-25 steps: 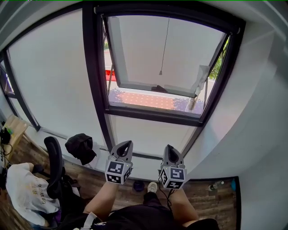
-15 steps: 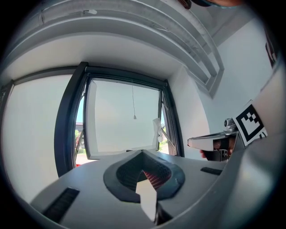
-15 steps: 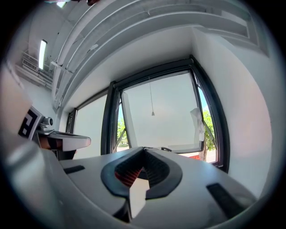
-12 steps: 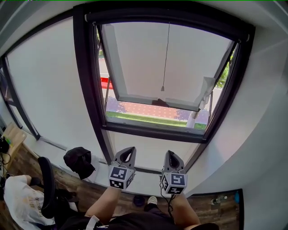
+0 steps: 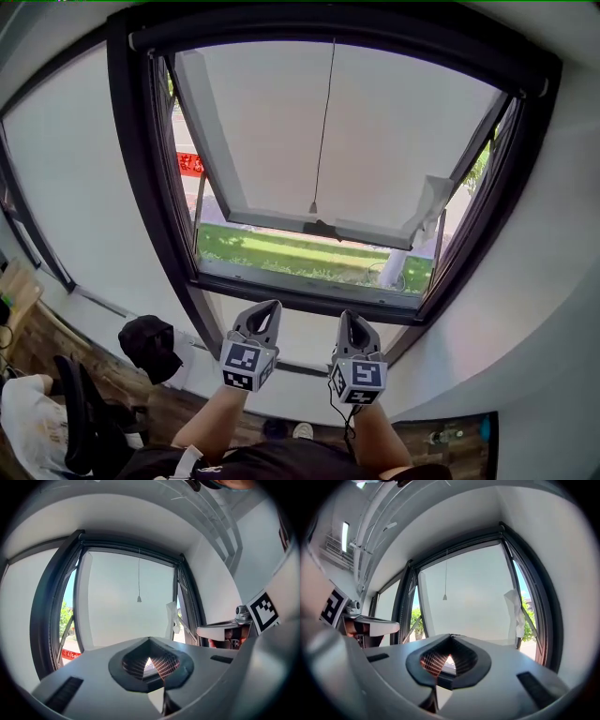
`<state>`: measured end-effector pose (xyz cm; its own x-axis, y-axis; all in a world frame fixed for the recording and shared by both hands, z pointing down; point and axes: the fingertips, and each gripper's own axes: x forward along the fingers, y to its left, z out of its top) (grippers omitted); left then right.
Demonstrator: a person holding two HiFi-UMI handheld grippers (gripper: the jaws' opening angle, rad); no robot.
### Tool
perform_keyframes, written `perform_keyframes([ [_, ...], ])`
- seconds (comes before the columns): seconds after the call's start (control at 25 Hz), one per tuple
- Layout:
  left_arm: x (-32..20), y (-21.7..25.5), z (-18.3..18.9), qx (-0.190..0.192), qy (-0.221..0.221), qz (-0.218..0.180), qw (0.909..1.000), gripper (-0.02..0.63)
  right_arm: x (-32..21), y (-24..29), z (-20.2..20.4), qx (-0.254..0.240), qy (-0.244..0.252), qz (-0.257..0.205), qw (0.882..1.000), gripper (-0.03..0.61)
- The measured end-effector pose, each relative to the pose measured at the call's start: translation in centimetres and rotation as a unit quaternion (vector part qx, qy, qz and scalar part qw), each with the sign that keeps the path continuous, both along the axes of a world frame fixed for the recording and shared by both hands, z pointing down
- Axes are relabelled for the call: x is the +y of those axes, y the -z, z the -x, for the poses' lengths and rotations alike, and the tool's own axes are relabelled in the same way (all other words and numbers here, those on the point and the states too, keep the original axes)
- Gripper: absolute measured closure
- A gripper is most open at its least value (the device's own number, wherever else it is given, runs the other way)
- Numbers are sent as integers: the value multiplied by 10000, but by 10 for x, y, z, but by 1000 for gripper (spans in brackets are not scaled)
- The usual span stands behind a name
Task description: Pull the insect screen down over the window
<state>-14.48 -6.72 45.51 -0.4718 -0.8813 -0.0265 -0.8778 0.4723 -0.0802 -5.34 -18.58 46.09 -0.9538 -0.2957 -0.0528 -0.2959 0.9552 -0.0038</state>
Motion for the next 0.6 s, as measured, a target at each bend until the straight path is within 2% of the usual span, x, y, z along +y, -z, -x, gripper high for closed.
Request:
perform_keyframes([
  [0.2,-40,15,28,-77,140,18,9999,607,-41,15,34,-58,211,14,9998,574],
  [0.4,-57,17,54,-189,237,137,9994,607,-58,20,63,-16,338,-86,9994,574],
  [0.6,-72,23,77,-333,146,141,9992,607,-71,25,81,-32,286,-209,9994,574],
])
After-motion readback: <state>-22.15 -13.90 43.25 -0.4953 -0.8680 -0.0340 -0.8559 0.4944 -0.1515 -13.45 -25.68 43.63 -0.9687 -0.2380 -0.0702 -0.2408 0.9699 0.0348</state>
